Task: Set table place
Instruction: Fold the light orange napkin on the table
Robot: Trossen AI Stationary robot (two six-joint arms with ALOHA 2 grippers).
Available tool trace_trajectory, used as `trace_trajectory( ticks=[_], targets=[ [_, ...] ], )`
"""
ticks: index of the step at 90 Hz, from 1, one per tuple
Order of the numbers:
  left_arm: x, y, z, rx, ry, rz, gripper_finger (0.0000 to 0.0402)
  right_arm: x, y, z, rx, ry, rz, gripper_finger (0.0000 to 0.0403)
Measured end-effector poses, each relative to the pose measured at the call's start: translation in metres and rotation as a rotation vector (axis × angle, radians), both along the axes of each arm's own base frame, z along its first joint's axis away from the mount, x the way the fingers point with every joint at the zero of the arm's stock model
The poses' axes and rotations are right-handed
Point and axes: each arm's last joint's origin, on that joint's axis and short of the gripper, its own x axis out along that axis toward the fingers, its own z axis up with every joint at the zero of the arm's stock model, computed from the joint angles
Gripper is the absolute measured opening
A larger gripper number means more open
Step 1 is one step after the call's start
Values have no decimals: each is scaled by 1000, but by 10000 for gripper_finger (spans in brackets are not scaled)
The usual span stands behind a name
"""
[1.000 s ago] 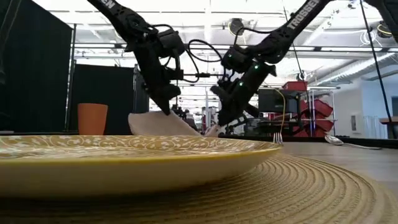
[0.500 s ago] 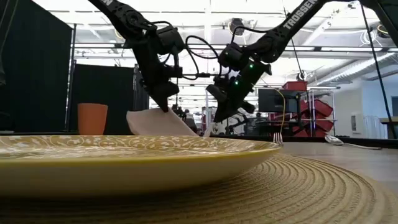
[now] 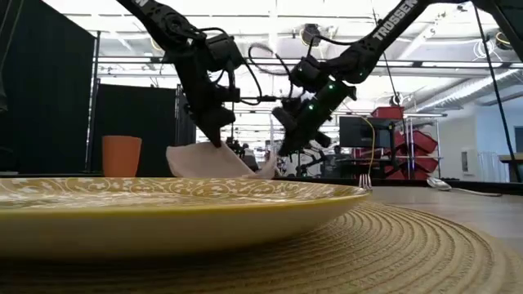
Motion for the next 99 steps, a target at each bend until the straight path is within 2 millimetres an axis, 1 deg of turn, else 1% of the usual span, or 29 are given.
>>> trace_trajectory(
  ticks=[16, 27, 34, 58, 67, 75, 92, 99],
  targets=[
    [0, 0, 0, 0, -1, 0, 0, -2, -6, 0, 37, -42, -15, 2],
    [0, -1, 0, -6, -5, -1, 0, 0, -7, 2, 22, -76, -17, 23],
    [1, -2, 0, -7, -5, -5, 0, 0, -7, 2, 34, -77, -28, 49],
    [2, -4, 0, -9, -2, -11, 0, -1, -7, 1, 47, -69, -46, 166],
    [0, -2, 1, 61, 26, 39, 0, 1, -5, 1, 51, -71, -18, 193],
    [-3, 2, 3, 119, 56, 82, 0, 4, 1, 1, 66, -81, 43, 203],
    [-4, -1, 1, 62, 64, 54, 0, 18, 25, 2, 135, -123, 228, 196],
    [-4, -2, 1, 62, 62, 51, 0, 24, 36, 2, 132, -126, 266, 187]
  ],
)
